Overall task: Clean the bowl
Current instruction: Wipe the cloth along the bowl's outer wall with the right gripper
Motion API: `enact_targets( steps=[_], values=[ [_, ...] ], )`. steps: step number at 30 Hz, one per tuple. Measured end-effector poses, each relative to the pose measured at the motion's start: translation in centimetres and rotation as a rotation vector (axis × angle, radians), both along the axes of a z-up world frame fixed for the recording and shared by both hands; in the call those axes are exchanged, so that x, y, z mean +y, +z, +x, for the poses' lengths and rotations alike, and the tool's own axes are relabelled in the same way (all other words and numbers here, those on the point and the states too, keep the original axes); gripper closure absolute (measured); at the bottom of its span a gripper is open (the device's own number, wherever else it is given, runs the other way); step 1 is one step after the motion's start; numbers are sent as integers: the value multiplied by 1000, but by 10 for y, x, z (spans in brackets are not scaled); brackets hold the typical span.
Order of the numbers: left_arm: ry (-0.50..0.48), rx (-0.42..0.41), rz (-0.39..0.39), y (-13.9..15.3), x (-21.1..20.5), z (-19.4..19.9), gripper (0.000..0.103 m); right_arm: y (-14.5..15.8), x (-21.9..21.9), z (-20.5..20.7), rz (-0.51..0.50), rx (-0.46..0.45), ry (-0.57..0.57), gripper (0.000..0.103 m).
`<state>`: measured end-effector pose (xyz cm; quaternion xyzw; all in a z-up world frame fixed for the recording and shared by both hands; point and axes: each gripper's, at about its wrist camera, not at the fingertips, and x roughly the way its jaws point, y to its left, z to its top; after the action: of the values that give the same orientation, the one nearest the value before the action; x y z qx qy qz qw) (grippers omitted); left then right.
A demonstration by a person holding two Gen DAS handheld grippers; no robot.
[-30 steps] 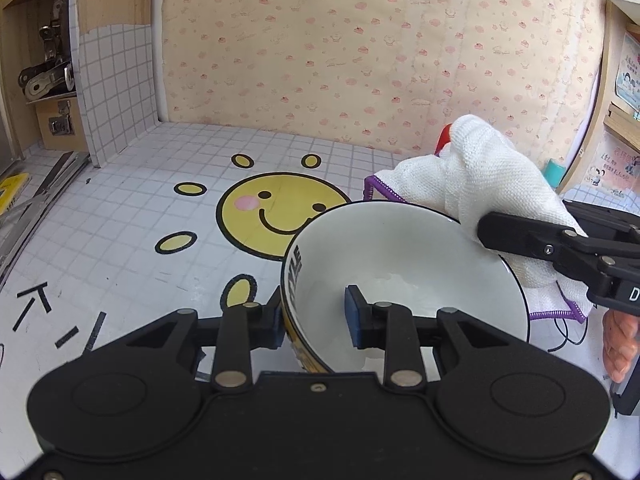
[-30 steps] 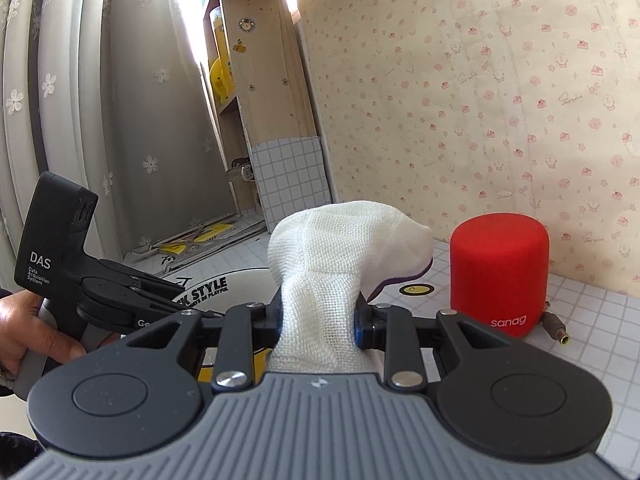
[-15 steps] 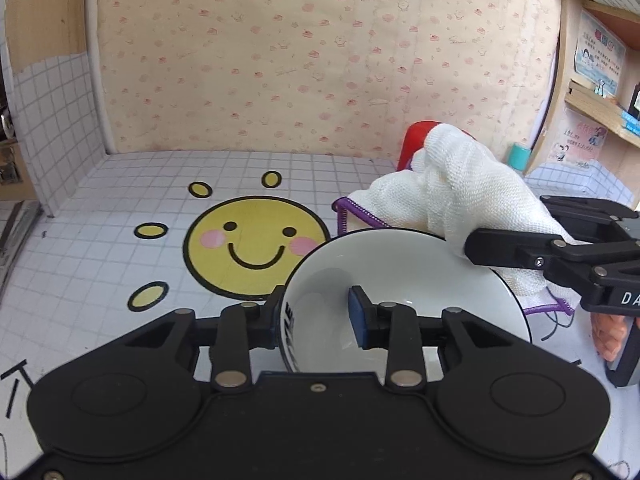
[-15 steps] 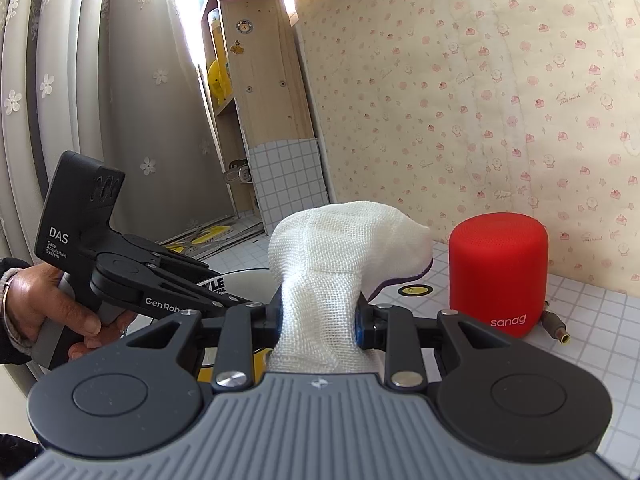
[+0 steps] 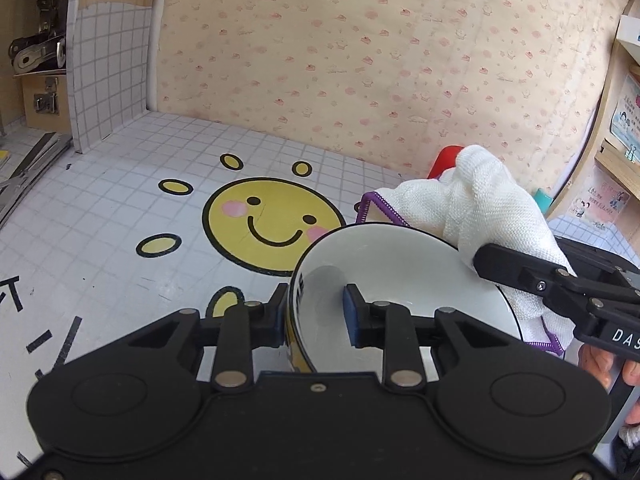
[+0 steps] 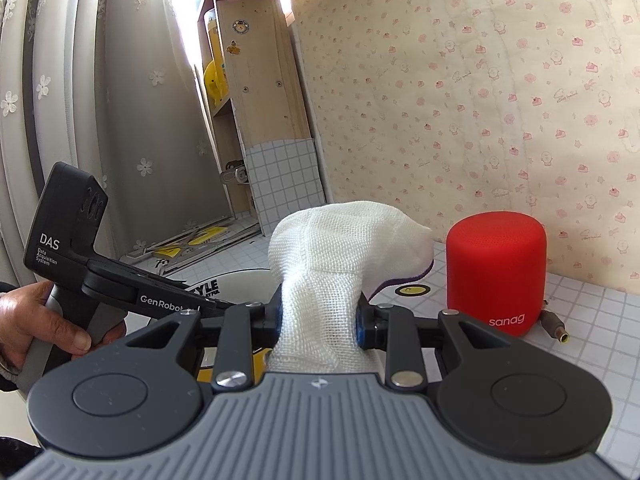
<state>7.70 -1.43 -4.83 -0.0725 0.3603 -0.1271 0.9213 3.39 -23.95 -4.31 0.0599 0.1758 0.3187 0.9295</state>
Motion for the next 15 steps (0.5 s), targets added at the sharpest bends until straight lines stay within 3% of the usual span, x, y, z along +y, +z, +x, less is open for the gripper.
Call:
enact_targets(
  steps=[7,15],
  values=[
    [-10,-39,57,-2,-6,-7,74,0,-1,0,-2,-1,1,70],
    [75,-39,8,-2,-3,-21,79,1,1,2,-8,-12,20,70]
  ],
)
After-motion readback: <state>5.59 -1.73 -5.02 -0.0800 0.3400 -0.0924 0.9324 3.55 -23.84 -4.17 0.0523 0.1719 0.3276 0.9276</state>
